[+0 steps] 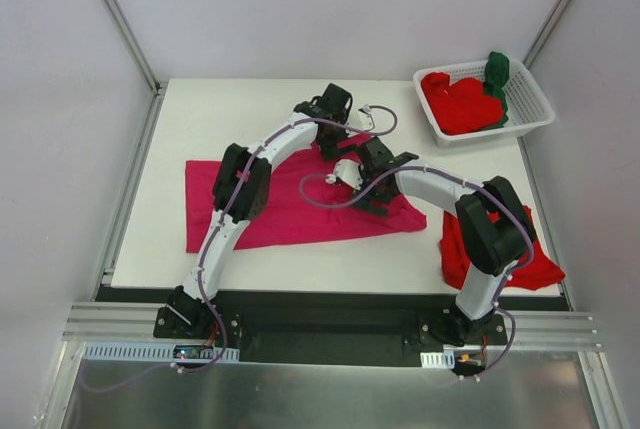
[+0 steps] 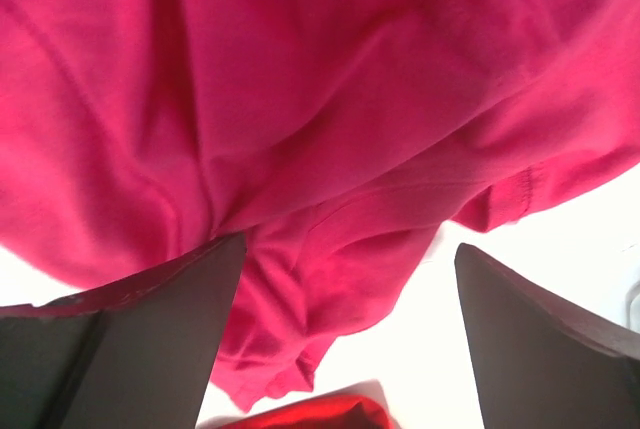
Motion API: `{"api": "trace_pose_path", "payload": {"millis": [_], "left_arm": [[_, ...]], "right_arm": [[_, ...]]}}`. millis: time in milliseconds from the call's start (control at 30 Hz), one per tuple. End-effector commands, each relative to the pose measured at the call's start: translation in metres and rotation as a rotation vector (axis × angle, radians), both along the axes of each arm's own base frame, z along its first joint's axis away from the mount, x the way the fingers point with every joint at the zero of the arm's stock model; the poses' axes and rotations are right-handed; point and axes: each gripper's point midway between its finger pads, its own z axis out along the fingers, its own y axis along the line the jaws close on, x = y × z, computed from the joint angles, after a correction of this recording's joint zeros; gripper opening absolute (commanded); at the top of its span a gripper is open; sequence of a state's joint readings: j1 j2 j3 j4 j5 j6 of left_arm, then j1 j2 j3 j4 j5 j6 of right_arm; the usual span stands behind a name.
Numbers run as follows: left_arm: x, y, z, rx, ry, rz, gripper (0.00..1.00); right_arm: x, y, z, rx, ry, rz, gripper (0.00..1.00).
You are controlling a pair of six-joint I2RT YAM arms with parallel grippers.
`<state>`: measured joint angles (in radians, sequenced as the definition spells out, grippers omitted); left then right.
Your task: Fold and stack the t-shirts
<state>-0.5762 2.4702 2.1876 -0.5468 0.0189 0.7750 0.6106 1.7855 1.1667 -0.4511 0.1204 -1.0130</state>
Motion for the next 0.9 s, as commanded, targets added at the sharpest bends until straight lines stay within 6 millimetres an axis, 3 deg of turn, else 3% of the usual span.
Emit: {"api": "trace_pose_path", "payload": {"millis": [0, 333, 667, 733, 800, 833, 867], "left_arm": [[0.015, 0.003, 0.014, 0.028, -0.076, 0.014, 0.98], [0.032, 0.008, 0.019, 0.062, -0.164, 0.022, 0.98], [0.038, 0.008, 0.027, 0.067, -0.205, 0.014, 0.98], [0.034, 0.007, 0.031, 0.04, -0.191, 0.015, 0.99], [0.009, 0.001, 0.036, -0.004, -0.133, -0.046, 0.99], [-0.002, 0.005, 0.028, 0.003, -0.101, -0.047, 0.99], [-0.01, 0.003, 0.04, -0.027, -0.092, -0.059, 0.99]], "right_arm": [[-0.02, 0.003, 0.015, 0.033, 0.026, 0.027, 0.89], [-0.041, 0.002, 0.01, 0.033, 0.076, 0.042, 0.89], [-0.034, 0.005, 0.009, 0.031, 0.057, 0.031, 0.89], [-0.027, 0.005, 0.012, 0.027, 0.025, 0.023, 0.89], [-0.019, 0.002, 0.015, 0.019, -0.018, 0.005, 0.89], [-0.009, 0.002, 0.02, 0.016, -0.074, -0.008, 0.89], [-0.005, 0.001, 0.021, 0.009, -0.094, -0.011, 0.89]]}}
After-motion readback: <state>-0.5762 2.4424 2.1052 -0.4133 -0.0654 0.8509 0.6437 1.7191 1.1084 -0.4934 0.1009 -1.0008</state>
